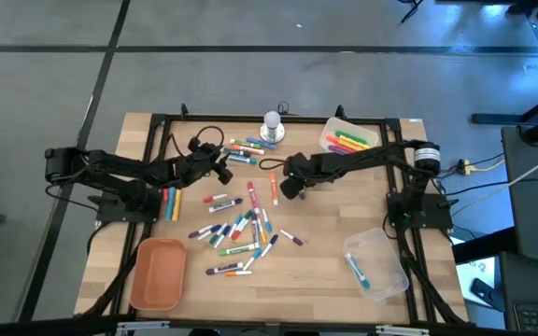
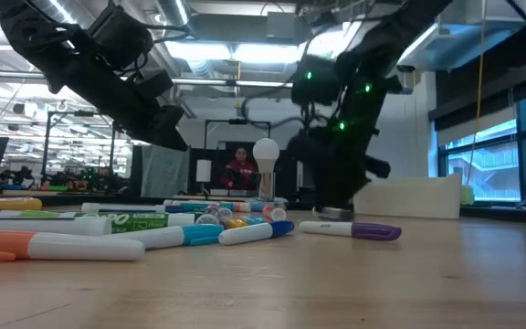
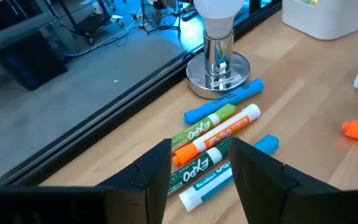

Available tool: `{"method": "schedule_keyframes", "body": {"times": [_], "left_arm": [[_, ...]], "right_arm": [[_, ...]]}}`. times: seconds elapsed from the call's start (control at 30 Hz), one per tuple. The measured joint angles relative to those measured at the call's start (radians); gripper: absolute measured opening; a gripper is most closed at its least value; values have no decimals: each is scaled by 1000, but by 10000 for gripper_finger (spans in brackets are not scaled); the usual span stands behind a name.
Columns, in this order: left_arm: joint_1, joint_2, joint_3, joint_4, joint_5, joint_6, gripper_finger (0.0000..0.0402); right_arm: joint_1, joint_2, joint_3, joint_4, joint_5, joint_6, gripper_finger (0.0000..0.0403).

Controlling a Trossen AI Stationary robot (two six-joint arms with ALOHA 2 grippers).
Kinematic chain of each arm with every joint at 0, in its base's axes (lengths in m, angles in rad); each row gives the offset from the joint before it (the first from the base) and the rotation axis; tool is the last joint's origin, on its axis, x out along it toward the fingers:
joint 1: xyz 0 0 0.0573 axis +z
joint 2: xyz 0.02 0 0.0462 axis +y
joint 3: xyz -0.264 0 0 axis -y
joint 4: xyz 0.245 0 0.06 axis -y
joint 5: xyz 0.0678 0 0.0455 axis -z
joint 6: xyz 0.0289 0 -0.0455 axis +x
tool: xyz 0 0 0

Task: Pick & Place Markers
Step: Put the medium violet marker pen into the transparent bin

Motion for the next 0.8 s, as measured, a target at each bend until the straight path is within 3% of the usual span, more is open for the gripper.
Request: {"method": "schedule_keyframes", "body": {"times": [0.13, 0.27, 0.37, 0.5, 0.6, 0.8], "left_arm": [[0, 0, 0, -1, 0, 26, 157], [0, 0, 0, -1, 2, 26, 157], [-2, 0, 0, -1, 3, 26, 157], [-2, 0, 0, -13, 2, 27, 157], [-2, 0, 0, -39, -1, 30, 157], [0, 0, 0, -93, -6, 29, 157]], "right_arm": [[-1, 35, 5, -1, -56, -33, 131], [3, 39, 6, -29, -60, -90, 70], [3, 21, 6, -49, -73, -139, 64], [35, -76, 22, -260, -120, -170, 64], [95, -199, 81, -429, -70, -128, 64], [301, -421, 128, -712, -44, 156, 64]]}}
